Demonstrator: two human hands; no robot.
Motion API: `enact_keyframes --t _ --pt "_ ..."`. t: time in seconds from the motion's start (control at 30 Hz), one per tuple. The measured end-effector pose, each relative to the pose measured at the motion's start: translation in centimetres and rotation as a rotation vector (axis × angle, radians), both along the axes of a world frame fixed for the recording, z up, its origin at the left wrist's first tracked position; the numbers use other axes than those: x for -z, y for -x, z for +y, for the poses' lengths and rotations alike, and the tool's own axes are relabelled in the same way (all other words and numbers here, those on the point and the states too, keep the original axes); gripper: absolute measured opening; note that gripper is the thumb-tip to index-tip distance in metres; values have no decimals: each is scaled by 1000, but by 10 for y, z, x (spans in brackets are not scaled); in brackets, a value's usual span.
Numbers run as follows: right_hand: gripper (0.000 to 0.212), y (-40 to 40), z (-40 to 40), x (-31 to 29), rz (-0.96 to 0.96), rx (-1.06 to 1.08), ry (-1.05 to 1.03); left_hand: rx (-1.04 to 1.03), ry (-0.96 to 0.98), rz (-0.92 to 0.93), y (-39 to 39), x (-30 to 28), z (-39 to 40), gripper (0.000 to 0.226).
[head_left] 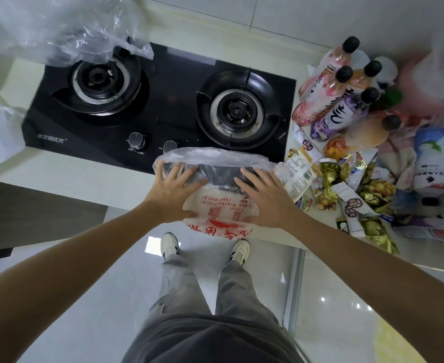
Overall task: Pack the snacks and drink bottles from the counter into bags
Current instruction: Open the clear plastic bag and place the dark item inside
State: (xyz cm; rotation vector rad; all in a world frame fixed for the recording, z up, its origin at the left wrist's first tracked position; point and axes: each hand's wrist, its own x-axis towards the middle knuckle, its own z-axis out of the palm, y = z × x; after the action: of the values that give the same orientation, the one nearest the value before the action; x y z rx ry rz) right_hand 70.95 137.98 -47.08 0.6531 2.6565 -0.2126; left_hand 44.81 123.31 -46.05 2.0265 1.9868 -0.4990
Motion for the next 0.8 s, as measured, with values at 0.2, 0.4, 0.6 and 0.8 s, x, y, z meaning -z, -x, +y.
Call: enact_keyframes --t 0.2,0.4,0.6,0.8 --pt "140 8 4 5 -12 20 -22 -43 27 71 0 10 12 133" --pt "142 12 8 8 8 31 -45 -84 72 146 -4 6 20 146" --pt "116 16 -3 -7 88 72 11 -18 16 125 -5 -25 12 100" --pt "74 9 -26 -38 298 228 42 -75 -140 -23 -15 -67 -2 67"
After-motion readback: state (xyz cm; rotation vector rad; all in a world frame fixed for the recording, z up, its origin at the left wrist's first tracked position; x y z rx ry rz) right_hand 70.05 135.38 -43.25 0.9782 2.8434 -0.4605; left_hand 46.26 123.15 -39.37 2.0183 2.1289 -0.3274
